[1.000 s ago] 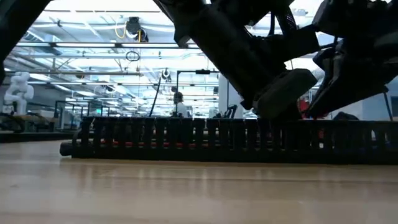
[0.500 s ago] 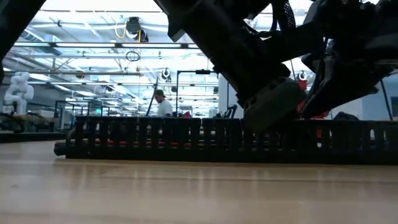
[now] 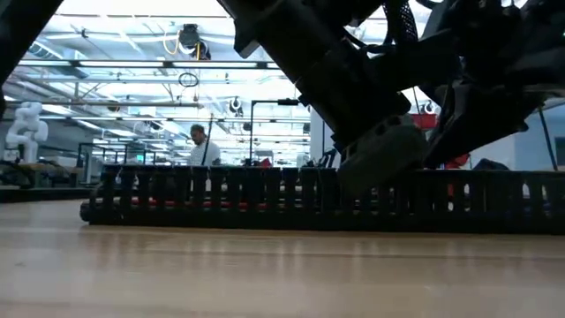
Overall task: Ziptie cables
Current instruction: Put the zip tied cables into the black cable duct
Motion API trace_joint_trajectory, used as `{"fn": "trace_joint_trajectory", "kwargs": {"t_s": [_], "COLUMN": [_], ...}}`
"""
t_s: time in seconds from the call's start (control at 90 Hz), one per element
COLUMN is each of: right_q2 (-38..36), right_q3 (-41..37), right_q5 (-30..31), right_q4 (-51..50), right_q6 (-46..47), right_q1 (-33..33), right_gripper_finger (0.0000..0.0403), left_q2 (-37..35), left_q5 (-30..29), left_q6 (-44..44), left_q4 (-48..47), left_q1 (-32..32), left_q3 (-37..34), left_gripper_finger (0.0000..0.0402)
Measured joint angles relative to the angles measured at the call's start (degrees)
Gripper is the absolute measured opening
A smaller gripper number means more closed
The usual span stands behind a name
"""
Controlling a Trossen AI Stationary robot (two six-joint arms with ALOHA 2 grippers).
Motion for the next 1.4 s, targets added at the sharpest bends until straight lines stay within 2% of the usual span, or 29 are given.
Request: {"fn": "trace_joint_trajectory", "kwargs": {"t_s": [0.389,0.478,0.578,0.744,0.9,1.067,1.167,1.278,1.4], "right_q2": [0.07,0.07,0.17,0.57,0.52,0.48,0.44,0.42,0.37], "right_q3": [-1.66,-1.24,-0.86,0.48,4.22,10.77,14.39,18.15,22.46], "right_q5": [0.61,0.77,2.16,10.19,17.98,25.72,29.79,33.41,33.74], "right_q4": [0.59,-0.63,-3.23,-9.98,-12.91,-19.21,-26.34,-36.49,-45.44], "right_q6": [0.15,-0.32,-0.29,2.04,0.12,-2.84,-2.62,2.56,10.12], "right_q1": [-0.34,-0.42,-0.31,-0.1,2.33,6.31,8.04,8.91,8.93], "right_gripper_finger": [0.0004,0.0023,0.0067,0.0155,0.0207,0.0234,0.0248,0.0262,0.0269], "left_q2": [0.04,0.04,0.05,0.03,-0.44,-2.74,-4.49,-6.53,-9.55], "left_q5": [-0.11,-0.02,1.27,2.08,1.27,-1.2,-2.88,-5.76,-8.98], "left_q6": [-1.85,-4.09,-6.69,-8.4,-8.48,-8.49,-8.41,-8.39,-8.49], "left_q4": [0.29,-0.18,-1.04,-2.73,-5.27,-9.0,-12.65,-17.51,-22.74], "left_q1": [-0.09,0.13,0.32,0.23,0.24,0.35,0.66,0.91,1.18], "left_q3": [0.02,0.09,0.13,0.46,0.42,0.37,0.35,0.32,0.26], "left_gripper_finger": [0.0003,0.0012,0.0044,0.0089,0.0102,0.0104,0.0104,0.0104,0.0104]}}
